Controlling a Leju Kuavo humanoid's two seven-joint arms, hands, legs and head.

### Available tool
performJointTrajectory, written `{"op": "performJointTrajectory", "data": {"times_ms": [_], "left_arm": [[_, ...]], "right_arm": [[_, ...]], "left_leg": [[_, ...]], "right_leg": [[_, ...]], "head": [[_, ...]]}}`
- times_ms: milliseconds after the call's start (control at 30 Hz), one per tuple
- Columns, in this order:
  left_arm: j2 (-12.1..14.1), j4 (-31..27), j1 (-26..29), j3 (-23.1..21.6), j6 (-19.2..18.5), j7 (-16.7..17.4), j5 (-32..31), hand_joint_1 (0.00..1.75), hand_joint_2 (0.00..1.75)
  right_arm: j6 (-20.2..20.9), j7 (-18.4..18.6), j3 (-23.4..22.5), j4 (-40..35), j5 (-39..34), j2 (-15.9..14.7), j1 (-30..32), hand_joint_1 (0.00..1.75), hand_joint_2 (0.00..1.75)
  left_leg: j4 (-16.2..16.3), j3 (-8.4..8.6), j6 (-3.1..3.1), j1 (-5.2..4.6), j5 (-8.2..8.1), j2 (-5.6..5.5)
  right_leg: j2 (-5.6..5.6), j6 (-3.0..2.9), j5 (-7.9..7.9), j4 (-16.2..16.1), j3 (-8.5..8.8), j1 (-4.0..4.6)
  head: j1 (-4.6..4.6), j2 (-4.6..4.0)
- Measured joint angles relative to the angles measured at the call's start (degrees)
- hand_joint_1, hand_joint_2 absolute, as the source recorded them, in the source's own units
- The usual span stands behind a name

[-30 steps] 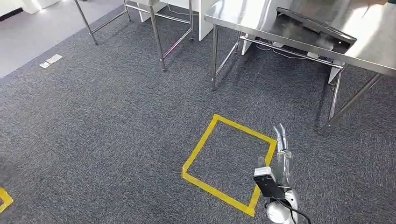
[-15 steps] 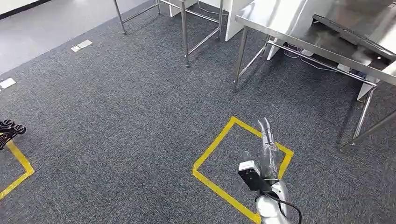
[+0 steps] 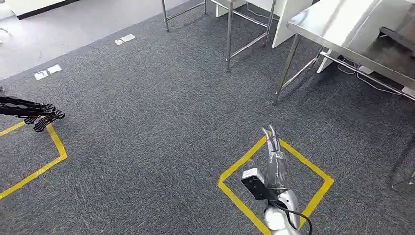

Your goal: Take the parts from the cabinet and place them on the table.

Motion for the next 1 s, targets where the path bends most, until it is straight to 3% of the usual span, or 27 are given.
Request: {"op": "performJointTrajectory", "data": {"times_ms": [33, 67, 100, 167, 200, 233, 267, 300, 333, 367, 400, 500, 533, 567, 600, 633, 700, 733, 767, 800, 833, 867, 900, 933, 1000], "left_arm": [[0.09, -0.02, 0.08, 0.06, 0.06, -0.02, 0.04, 0.0, 0.0], [-0.07, 0.0, 0.14, 0.11, 0.09, -0.07, 0.07, 0.0, 0.0], [-0.17, 0.0, 0.01, 0.18, 0.18, -0.15, 0.11, 0.0, 0.0], [-0.31, 0.0, -0.23, 0.31, 0.22, -0.22, 0.18, 0.0, 0.0], [-0.39, 0.0, -0.18, 0.33, 0.28, -0.22, 0.24, 0.0, 0.0], [-0.42, 0.0, -0.13, 0.35, 0.31, -0.22, 0.26, 0.0, 0.0], [-0.44, 0.0, -0.09, 0.37, 0.35, -0.22, 0.33, 0.0, 0.0], [-0.44, 0.0, -0.06, 0.46, 0.37, -0.22, 0.5, 0.0, 0.0], [-0.44, 0.0, -0.08, 0.59, 0.42, -0.22, 0.5, 0.0, 0.0], [-0.44, 0.0, -0.13, 0.68, 0.46, -0.24, 0.5, 0.0, 0.0], [-0.44, 0.0, -0.36, 0.72, 0.53, -0.24, 0.5, 0.0, 0.0], [-0.46, 0.0, -0.35, 0.79, 0.81, -0.31, 0.07, 0.0, 0.0], [-0.44, 0.0, -0.31, 0.81, 0.9, -0.31, 0.04, 0.0, 0.0], [-0.52, 0.0, -0.21, 0.79, 0.9, -0.28, -0.11, 0.0, 0.0], [-0.52, 0.0, -0.29, 0.79, 0.9, -0.28, -0.2, 0.0, 0.0], [-0.41, 0.0, -0.38, 0.79, 0.87, -0.28, -0.44, 0.0, 0.0], [-0.42, 0.0, -0.5, 0.79, 0.87, -0.28, -0.44, 0.0, 0.0], [-0.42, 0.0, -0.43, 0.79, 0.87, -0.26, -0.44, 0.0, 0.0], [-0.42, 0.0, -0.39, 0.79, 0.85, -0.26, -0.44, 0.0, 0.0], [-0.48, 0.0, -0.37, 0.79, 0.85, -0.15, -0.44, 0.0, 0.0], [-0.5, 0.0, -0.36, 0.79, 0.85, -0.15, -0.46, 0.0, 0.0], [-0.55, 0.0, -0.41, 0.79, 0.81, -0.15, -0.44, 0.0, 0.0], [-0.42, 0.0, -0.41, 0.79, 0.76, -0.15, -0.44, 0.0, 0.0], [-0.39, 0.0, -0.4, 0.79, 0.76, -0.13, -0.44, 0.0, 0.0], [-0.39, 0.0, -0.3, 0.79, 0.74, -0.13, -0.46, 0.0, 0.0]], "right_arm": [[0.48, -0.06, 0.0, -0.02, -0.26, 0.0, -0.24, 0.0, 0.0], [0.84, -0.33, 0.0, 0.02, -0.77, -0.07, -0.61, 0.0, 0.0], [0.92, -1.02, -0.02, 0.13, -1.46, -0.09, -0.73, 0.0, 0.0], [0.96, -1.82, -0.13, 0.72, -2.34, -0.42, -0.93, 0.0, 0.0], [0.99, -2.01, -0.2, 1.05, -2.45, -0.59, -1.04, 0.0, 0.0], [1.01, -2.12, -0.22, 1.29, -2.54, -0.64, -1.07, 0.0, 0.0], [1.03, -2.21, -0.24, 1.51, -2.56, -0.68, -1.14, 0.0, 0.0], [1.03, -2.27, -0.24, 1.68, -2.65, -0.72, -1.31, 0.0, 0.0], [1.03, -2.34, -0.26, 1.84, -2.73, -0.74, -1.6, 0.0, 0.0], [1.03, -2.45, -0.26, 2.01, -2.73, -0.74, -1.9, 0.0, 0.0], [0.99, -2.51, -0.28, 2.14, -2.82, -0.77, -2.04, 0.0, 0.0], [0.62, -3.17, -0.39, 2.64, -3.58, -1.05, -2.1, 0.0, 0.0], [0.4, -3.43, -0.39, 2.77, -4.02, -1.09, -2.12, 0.0, 0.0], [0.09, -3.71, -0.5, 2.86, -4.52, -1.42, -2.06, 0.0, 0.0], [-0.09, -3.87, -0.59, 2.93, -4.79, -1.73, -1.99, 0.0, 0.0], [-0.35, -4.0, -0.68, 2.99, -5.05, -1.9, -1.77, 0.0, 0.0], [-0.43, -4.04, -1.05, 3.32, -5.18, -2.47, -1.07, 0.0, 0.0], [-0.46, -4.04, -1.16, 3.52, -5.2, -2.65, -0.8, 0.0, 0.0], [-0.46, -4.07, -1.2, 3.63, -5.2, -2.78, -0.68, 0.0, 0.0], [-0.46, -4.07, -1.23, 3.72, -5.2, -2.91, -0.68, 0.0, 0.0], [-0.46, -4.11, -1.25, 3.74, -5.18, -2.97, -0.68, 0.0, 0.0], [-0.46, -4.13, -1.27, 3.78, -5.18, -3.06, -0.7, 0.0, 0.0], [-0.46, -4.17, -1.29, 3.91, -5.18, -3.11, -0.83, 0.0, 0.0], [-0.54, -4.17, -1.27, 4.07, -5.09, -3.08, -0.88, 0.0, 0.0], [-0.83, -4.13, -1.27, 4.42, -4.81, -3.08, -1.0, 0.0, 0.0]], "left_leg": [[0.26, -0.1, -0.16, 0.2, -0.21, 0.21], [1.53, -0.53, -0.37, -0.01, -1.14, 3.47], [4.4, -1.85, -0.59, 0.0, -3.08, 5.36], [13.96, -6.62, -0.93, 0.26, -7.74, 6.37], [17.83, -8.58, -1.01, 0.32, -8.98, 6.44], [18.99, -9.2, -0.97, 0.33, -8.88, 6.52], [17.34, -8.42, -0.84, 0.33, -7.34, 6.68], [13.58, -6.46, -0.64, 0.31, -5.16, 6.96], [7.62, -3.22, -0.26, 0.23, -2.56, 7.78], [2.82, -0.39, 0.26, -0.01, -1.01, 9.88], [1.19, 0.38, 0.22, -0.55, -1.63, 11.28], [1.09, -0.1, 0.88, -0.98, -1.43, 9.42], [0.55, 0.14, 1.28, -1.01, -1.15, 8.74], [-0.23, 0.88, 1.77, -0.31, -0.61, 8.22], [-0.4, 0.95, 2.04, -0.28, -0.48, 7.7], [-0.41, 0.87, 2.25, -0.28, -0.45, 7.21], [-0.37, 0.72, 2.33, -0.3, -0.42, 5.72], [-0.36, 0.72, 2.32, -0.3, -0.42, 4.98], [-0.34, 0.77, 2.3, -0.28, -0.43, 4.33], [-0.28, 0.85, 2.26, -0.24, -0.44, 3.58], [-0.18, 0.94, 2.15, -0.17, -0.48, 3.0], [0.13, 0.95, 1.83, -0.09, -0.67, 2.2], [0.6, 0.65, 1.32, -0.36, -0.92, 1.7], [0.83, 0.48, 1.06, -0.5, -1.06, 1.37], [0.55, 0.18, 0.55, -0.4, -0.72, 0.88]], "right_leg": [[-0.49, -0.46, 0.26, -0.29, 0.0, -0.57], [-0.93, -0.84, 0.3, -0.4, 0.1, -0.45], [-1.48, -1.38, 0.25, -0.4, 0.11, -0.31], [-2.99, -1.9, 0.11, -0.38, 0.04, 0.16], [-3.76, -1.98, 0.05, -0.36, -0.02, 0.32], [-4.35, -2.01, 0.02, -0.36, 0.0, 0.39], [-5.14, -2.1, -0.06, -0.36, 0.05, 0.51], [-5.71, -2.15, -0.11, -0.36, 0.13, 0.56], [-6.3, -2.18, -0.18, -0.37, 0.24, 0.61], [-6.66, -2.0, -0.3, -0.37, 0.4, 0.73], [-7.13, -1.68, -0.53, -0.19, 0.32, 1.34], [-8.58, -1.17, -0.65, -0.6, 0.6, 1.11], [-9.16, -0.73, -0.72, -0.74, 0.88, 1.28], [-7.36, -0.38, -1.39, 0.17, 0.42, 1.13], [-4.72, -0.55, -2.63, 2.38, -0.3, 1.05], [-3.12, -0.93, -4.63, 6.67, -2.4, 0.89], [-2.41, -1.11, -7.95, 15.8, -7.13, 0.66], [-2.37, -0.74, -8.21, 18.11, -8.51, 0.64], [-2.36, -0.18, -7.29, 17.19, -8.36, 0.58], [-2.32, 0.6, -5.3, 13.43, -6.76, 0.42], [-2.09, 1.26, -3.24, 8.93, -4.74, 0.16], [-0.87, 2.0, -0.61, 2.3, -1.69, -0.37], [1.11, 1.88, -0.25, 0.53, -0.98, -0.47], [0.18, 1.07, 0.0, 0.22, -0.69, -0.27], [-0.38, 0.37, 0.12, 0.46, -0.86, 0.01]], "head": [[0.04, 0.0], [-0.05, 0.0], [-0.31, 0.0], [-0.29, 0.0], [-0.29, 0.0], [-0.29, 0.0], [-0.29, 0.0], [-0.29, 0.0], [-0.29, 0.0], [-0.29, 0.0], [-0.26, 0.0], [-0.22, 0.0], [-0.26, 0.0], [-0.18, 0.0], [-0.2, 0.0], [-0.04, 0.0], [0.02, 0.0], [0.0, 0.0], [0.02, 0.0], [0.02, 0.0], [0.02, 0.0], [0.04, 0.0], [0.06, 0.0], [0.09, 0.0], [-0.02, 0.0]]}}
